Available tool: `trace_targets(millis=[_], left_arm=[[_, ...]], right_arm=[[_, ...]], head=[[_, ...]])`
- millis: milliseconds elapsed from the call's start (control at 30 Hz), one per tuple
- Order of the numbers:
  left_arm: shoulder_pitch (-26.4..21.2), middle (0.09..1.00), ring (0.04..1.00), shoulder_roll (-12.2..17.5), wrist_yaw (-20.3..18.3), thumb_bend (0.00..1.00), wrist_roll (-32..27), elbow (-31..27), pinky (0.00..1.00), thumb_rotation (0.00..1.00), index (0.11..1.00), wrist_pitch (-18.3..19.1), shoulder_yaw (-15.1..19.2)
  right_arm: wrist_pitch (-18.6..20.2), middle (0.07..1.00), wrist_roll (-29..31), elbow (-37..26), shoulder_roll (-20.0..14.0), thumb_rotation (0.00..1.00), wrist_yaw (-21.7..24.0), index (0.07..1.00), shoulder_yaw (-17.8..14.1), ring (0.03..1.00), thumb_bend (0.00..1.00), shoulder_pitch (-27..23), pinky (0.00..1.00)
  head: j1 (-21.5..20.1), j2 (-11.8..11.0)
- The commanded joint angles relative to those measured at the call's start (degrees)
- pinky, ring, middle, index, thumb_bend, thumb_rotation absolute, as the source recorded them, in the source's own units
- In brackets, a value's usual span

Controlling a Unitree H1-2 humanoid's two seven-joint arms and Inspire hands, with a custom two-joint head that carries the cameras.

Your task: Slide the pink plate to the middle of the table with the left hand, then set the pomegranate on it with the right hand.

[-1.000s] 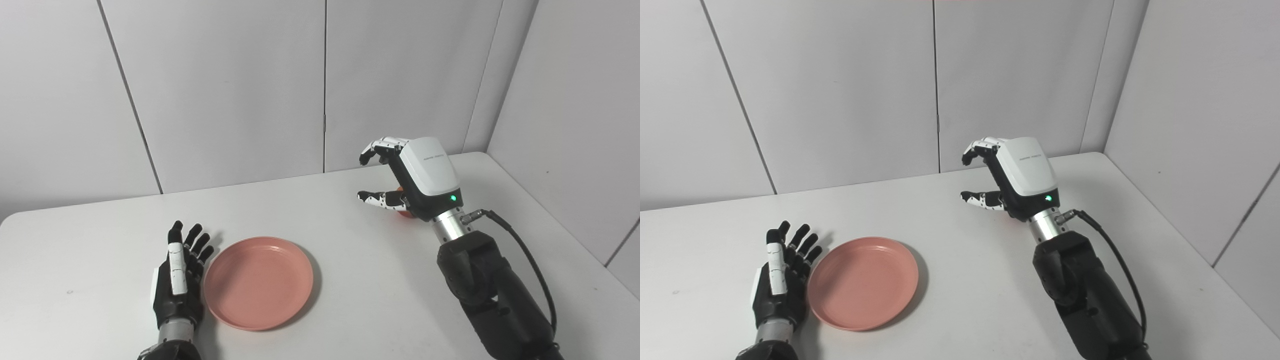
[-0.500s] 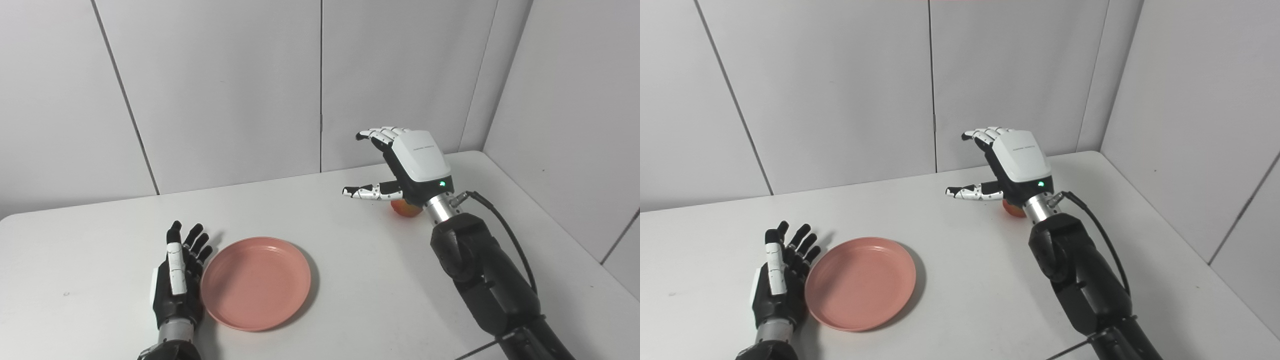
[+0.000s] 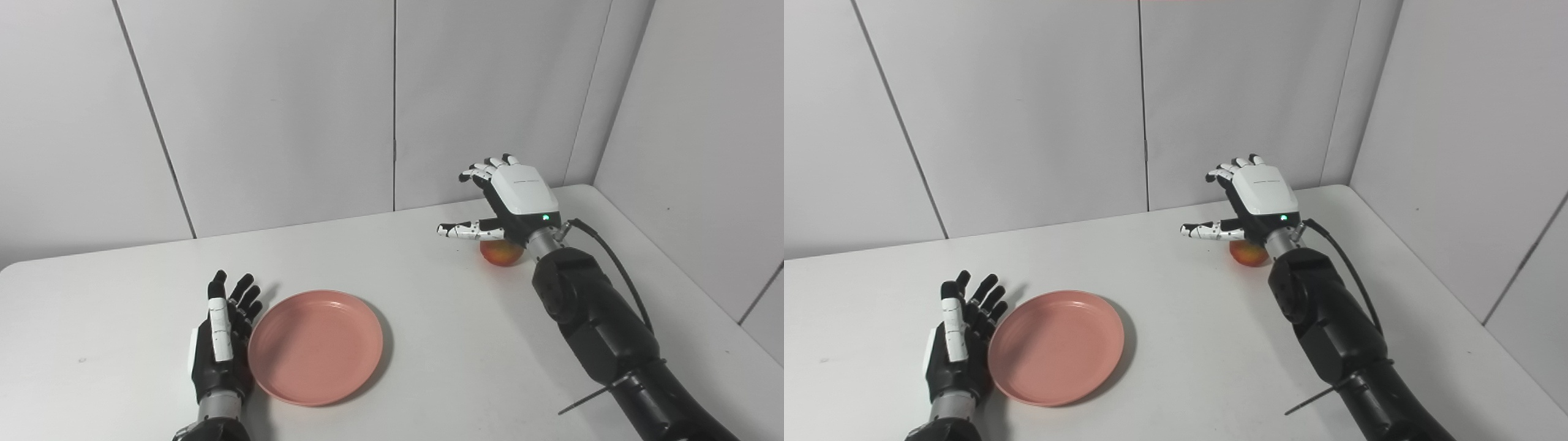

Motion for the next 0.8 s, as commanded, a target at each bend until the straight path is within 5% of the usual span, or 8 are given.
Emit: trace_targets(millis=[0,333,767], left_arm=[[-0.05,0.878,0.89,-1.05,0.91,0.97,0.6,-1.23,0.92,0.89,0.972,0.77,-0.4],[0.43,0.879,0.887,-0.72,0.86,0.98,0.44,-2.06,0.91,0.89,0.973,1.39,-0.84],[0.89,0.88,0.894,-0.49,0.88,0.97,0.33,-3.27,0.92,0.89,0.981,2.58,-0.92]], right_arm=[[1.95,0.869,0.4,-0.44,-1.5,0.86,-0.02,0.766,-0.02,0.934,0.81,-3.47,1.0],[4.93,0.854,1.85,2.66,-1.22,0.85,-0.28,0.777,1.36,0.921,0.81,-4.05,1.0],[4.46,0.794,4.13,8.77,-1.54,0.78,-2.78,0.746,3.19,0.832,0.8,-3.84,0.86]], head=[[-0.1,-0.01],[-0.42,0.64],[-0.5,1.44]])
